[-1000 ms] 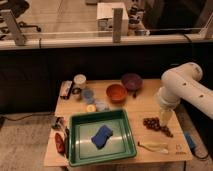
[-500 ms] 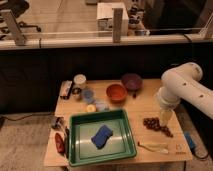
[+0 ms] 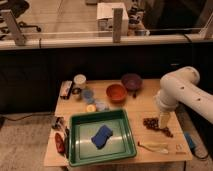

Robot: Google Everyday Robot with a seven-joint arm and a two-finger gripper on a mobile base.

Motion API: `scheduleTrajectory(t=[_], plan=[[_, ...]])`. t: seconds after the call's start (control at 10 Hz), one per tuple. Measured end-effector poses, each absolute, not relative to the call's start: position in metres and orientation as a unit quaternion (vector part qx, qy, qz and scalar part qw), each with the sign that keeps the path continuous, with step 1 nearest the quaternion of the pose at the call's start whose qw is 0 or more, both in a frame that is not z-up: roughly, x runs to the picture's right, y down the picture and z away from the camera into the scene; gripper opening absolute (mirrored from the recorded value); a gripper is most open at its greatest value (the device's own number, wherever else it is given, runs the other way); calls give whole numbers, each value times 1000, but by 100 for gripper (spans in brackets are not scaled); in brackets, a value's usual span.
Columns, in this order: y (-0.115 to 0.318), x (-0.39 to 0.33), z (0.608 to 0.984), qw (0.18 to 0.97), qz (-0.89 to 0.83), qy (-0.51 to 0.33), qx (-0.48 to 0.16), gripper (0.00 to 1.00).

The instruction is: Place grapes in red bowl

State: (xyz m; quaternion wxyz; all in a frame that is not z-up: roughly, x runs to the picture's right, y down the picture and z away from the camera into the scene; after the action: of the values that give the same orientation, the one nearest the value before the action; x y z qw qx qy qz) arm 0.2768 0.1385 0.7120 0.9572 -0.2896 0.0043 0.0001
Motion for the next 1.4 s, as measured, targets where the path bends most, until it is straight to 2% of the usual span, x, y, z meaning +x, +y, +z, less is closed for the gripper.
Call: scheduleTrajectory(t=[0.4, 1.4], plan=[[145, 281, 719, 956, -2, -3, -294, 80], [178, 286, 778, 949, -3, -23, -314, 80]])
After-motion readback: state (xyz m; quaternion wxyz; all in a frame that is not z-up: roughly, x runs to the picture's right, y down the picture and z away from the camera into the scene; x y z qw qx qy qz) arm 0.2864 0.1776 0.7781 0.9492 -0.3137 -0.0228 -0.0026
